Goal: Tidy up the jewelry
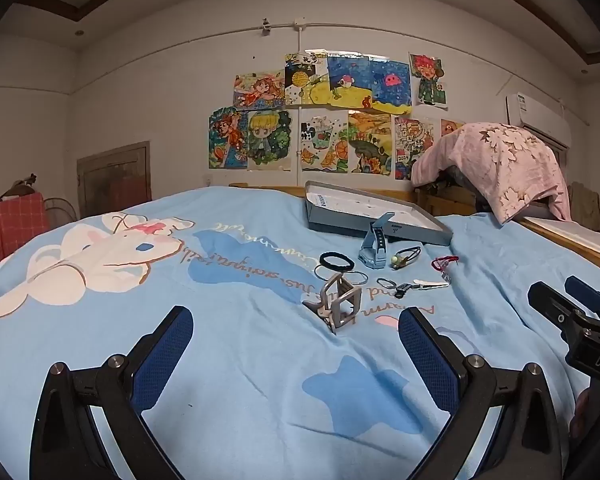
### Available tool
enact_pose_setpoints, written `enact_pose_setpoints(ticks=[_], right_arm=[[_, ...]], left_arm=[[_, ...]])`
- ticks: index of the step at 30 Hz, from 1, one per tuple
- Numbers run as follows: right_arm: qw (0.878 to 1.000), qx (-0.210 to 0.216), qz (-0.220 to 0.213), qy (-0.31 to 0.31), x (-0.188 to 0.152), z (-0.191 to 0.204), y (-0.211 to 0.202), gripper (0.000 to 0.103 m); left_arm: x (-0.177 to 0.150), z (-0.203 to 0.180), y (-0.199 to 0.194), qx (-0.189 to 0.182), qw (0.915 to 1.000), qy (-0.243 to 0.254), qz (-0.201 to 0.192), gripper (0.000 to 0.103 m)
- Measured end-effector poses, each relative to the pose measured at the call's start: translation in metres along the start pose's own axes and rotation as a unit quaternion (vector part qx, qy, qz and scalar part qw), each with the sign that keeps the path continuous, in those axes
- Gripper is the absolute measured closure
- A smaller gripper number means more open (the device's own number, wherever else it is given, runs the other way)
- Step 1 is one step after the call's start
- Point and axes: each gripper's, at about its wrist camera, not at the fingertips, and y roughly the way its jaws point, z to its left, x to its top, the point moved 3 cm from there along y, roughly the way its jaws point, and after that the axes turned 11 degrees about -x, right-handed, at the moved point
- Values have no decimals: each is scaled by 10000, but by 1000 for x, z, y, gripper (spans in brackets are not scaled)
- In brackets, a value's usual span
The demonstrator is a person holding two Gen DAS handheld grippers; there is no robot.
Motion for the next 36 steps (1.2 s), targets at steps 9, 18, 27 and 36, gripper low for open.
enact_pose_setpoints(ticks=[9, 18, 27, 36], right_arm=[[10000, -7, 50, -16, 0, 0, 1, 1], [10000, -2, 48, -7, 0, 0, 0, 1], [10000, -3, 43, -5, 0, -1, 0, 1], [10000, 0, 37, 3, 0, -2, 0, 1]], left_arm=[[0, 0, 0, -3, 10000, -21, 10, 0], [0, 0, 0, -4, 10000, -51, 14, 0], [-2, 1, 5, -23, 10000, -54, 34, 0], [-2, 7, 8, -11, 10000, -89, 36, 0]])
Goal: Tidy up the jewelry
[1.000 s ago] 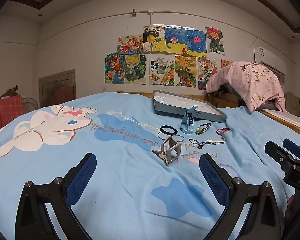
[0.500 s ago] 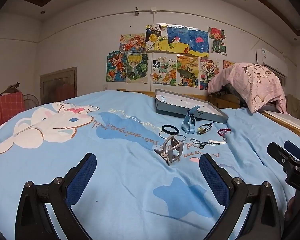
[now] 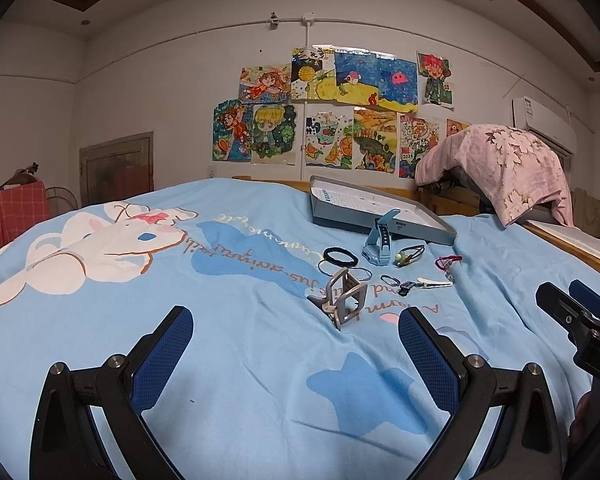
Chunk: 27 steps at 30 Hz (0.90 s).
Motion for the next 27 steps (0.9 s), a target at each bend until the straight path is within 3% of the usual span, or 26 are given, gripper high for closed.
enact_pose_setpoints(ticks=[27], right_arm=[[10000, 6, -6, 24, 0, -1, 0, 1]], left_arm=[[-3, 1, -1, -2, 10000, -55, 39, 0]])
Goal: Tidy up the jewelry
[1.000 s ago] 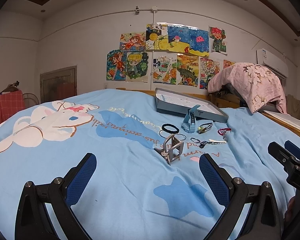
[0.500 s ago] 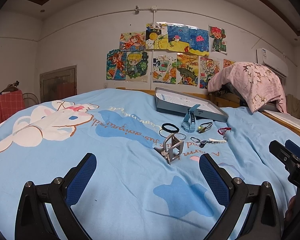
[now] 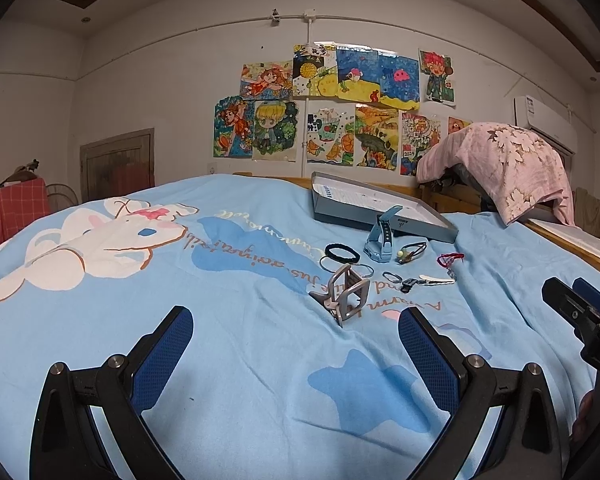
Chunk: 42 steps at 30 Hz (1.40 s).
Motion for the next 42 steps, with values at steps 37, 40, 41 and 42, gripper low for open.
enact_pose_setpoints(ticks=[37, 40, 41, 42], right_arm=[[10000, -22, -12, 89, 0, -3, 0, 1], [10000, -20, -14, 81, 0, -3, 1, 1], [10000, -29, 2, 84, 0, -3, 1, 1], [10000, -34, 8, 93, 0, -4, 1, 1]], left_arm=[[-9, 3, 6, 30, 10000, -26, 25, 0], [-10, 6, 8, 27, 9999, -114, 63, 0], [-10, 8, 9, 30, 9998, -173, 84, 0], [-9, 10, 12, -13, 9996, -270, 95, 0]])
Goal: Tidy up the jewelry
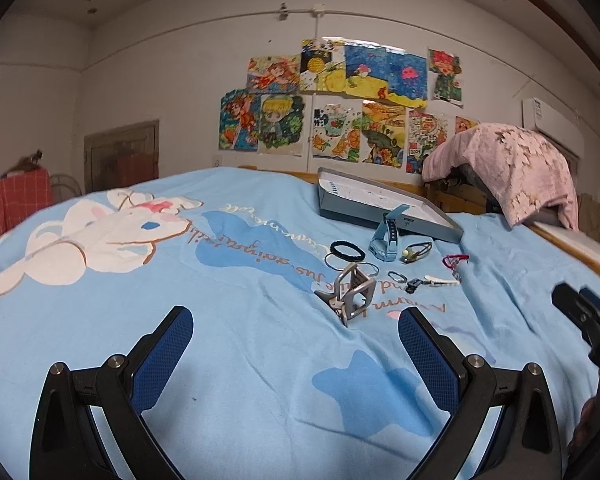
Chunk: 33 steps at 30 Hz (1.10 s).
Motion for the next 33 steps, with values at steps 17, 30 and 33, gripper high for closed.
enact_pose_setpoints(ticks=[17, 30, 33], right_arm=[[9934, 209, 1058, -400, 29, -24, 81, 1], [9638, 1432, 1862, -1261, 18, 37, 188, 37], [9579, 1433, 1945, -1551, 11, 48, 200, 38]], left_arm=[[41, -5, 98, -1460, 9821, 753, 922, 6], [22, -4, 149, -1938, 9665, 885, 1432, 68], [15, -1, 157, -1972, 9655, 736, 1533, 78]])
